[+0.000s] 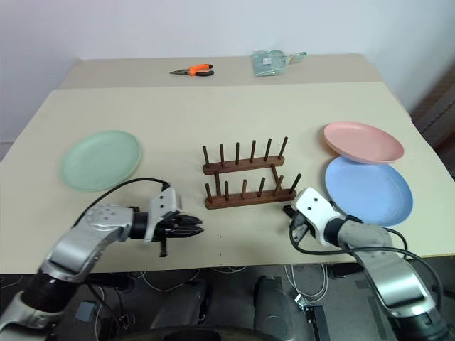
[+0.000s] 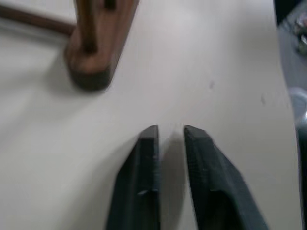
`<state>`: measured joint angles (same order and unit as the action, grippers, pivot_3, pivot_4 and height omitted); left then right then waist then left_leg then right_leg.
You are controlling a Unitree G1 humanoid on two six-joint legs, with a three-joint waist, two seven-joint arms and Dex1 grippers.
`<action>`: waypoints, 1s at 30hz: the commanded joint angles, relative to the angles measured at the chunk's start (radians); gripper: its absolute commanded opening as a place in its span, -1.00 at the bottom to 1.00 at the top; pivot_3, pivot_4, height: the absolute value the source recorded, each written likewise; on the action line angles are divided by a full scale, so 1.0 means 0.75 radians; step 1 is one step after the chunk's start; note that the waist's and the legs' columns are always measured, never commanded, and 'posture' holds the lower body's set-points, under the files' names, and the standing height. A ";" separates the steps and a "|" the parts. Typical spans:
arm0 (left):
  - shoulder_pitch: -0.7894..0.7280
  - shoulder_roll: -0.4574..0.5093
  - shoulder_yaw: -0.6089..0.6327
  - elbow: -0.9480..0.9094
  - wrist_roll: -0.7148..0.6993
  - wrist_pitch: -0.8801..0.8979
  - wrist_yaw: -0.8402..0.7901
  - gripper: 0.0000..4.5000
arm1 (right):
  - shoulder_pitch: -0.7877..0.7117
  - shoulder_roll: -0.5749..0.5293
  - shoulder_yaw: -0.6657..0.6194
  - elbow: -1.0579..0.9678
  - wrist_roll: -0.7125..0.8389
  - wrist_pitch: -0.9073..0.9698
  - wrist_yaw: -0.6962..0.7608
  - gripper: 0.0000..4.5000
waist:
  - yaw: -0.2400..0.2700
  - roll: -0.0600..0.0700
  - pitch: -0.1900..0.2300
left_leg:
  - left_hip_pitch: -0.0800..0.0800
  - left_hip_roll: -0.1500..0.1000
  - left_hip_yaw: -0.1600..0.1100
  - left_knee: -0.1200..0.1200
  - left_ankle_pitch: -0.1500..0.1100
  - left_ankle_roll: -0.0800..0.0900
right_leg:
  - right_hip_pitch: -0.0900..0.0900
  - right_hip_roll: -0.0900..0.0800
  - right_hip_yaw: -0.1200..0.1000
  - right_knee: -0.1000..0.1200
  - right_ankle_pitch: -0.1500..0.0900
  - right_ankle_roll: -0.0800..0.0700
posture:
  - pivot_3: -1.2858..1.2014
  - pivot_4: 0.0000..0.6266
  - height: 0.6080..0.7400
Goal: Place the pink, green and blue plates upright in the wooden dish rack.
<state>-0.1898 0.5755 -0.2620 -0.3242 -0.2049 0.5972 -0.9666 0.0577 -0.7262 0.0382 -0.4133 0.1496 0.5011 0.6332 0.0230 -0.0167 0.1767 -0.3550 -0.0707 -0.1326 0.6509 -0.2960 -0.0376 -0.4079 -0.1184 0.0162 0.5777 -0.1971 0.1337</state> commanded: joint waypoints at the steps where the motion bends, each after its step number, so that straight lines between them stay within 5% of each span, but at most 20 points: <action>1: -0.064 -0.114 -0.042 0.148 0.149 -0.036 0.248 -0.65 | -0.101 0.053 0.045 0.081 -0.088 -0.034 -0.076 -1.00 | 0.010 0.000 0.000 | 0.001 -0.001 0.000 0.001 0.000 0.000 | 0.001 0.000 0.000 0.000 0.000 0.000 | 0.03 -0.52 1.00; 6: -0.149 -0.254 -0.011 0.379 0.233 -0.109 0.485 -0.65 | -0.244 0.120 0.093 0.260 -0.192 -0.097 -0.160 -1.00 | 0.018 0.000 -0.002 | 0.002 -0.002 0.000 0.001 0.000 0.000 | 0.001 0.001 0.000 0.002 0.000 0.000 | 0.03 -0.52 1.00; 15: -0.210 -0.280 0.008 0.505 0.231 -0.201 0.559 -0.65 | -0.417 0.172 0.100 0.459 -0.227 -0.206 -0.134 -1.00 | -0.006 0.003 -0.006 | 0.004 -0.002 -0.001 -0.001 0.001 -0.001 | 0.001 0.003 0.000 0.004 0.001 0.000 | 0.03 -0.52 1.00; 18: -0.214 -0.273 0.026 0.502 0.225 -0.199 0.565 -0.68 | -0.380 0.099 0.034 0.346 -0.145 -0.193 -0.015 -0.65 | -0.015 0.003 -0.006 | 0.004 -0.002 -0.001 -0.001 0.001 -0.001 | 0.001 0.002 0.000 0.004 0.003 0.004 | 0.03 -0.52 1.00; 24: -0.149 -0.211 0.049 0.291 0.090 -0.180 0.395 -0.68 | -0.298 -0.194 -0.324 0.140 -0.048 -0.157 0.131 0.64 | -0.026 0.005 -0.005 | 0.002 -0.002 0.000 -0.002 0.001 -0.001 | -0.001 0.002 0.000 0.003 0.002 0.005 | 0.03 -0.52 1.00; 30: -0.125 -0.185 0.042 0.098 -0.079 -0.100 0.213 -0.68 | -0.275 -0.437 -0.332 0.381 -0.235 -0.337 0.148 0.64 | -0.018 0.002 -0.004 | 0.000 -0.001 0.000 -0.003 0.001 -0.001 | -0.002 0.002 -0.001 0.001 0.000 0.001 | 0.03 -0.52 1.00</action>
<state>-0.2740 0.4327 -0.2234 -0.1859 -0.2208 0.5172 -0.7699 -0.1489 -1.0286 -0.2372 -0.2048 0.0378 0.3118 0.7578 0.0096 -0.0156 0.1740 -0.3552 -0.0713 -0.1322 0.6489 -0.2955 -0.0382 -0.4090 -0.1168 0.0156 0.5778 -0.1974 0.1345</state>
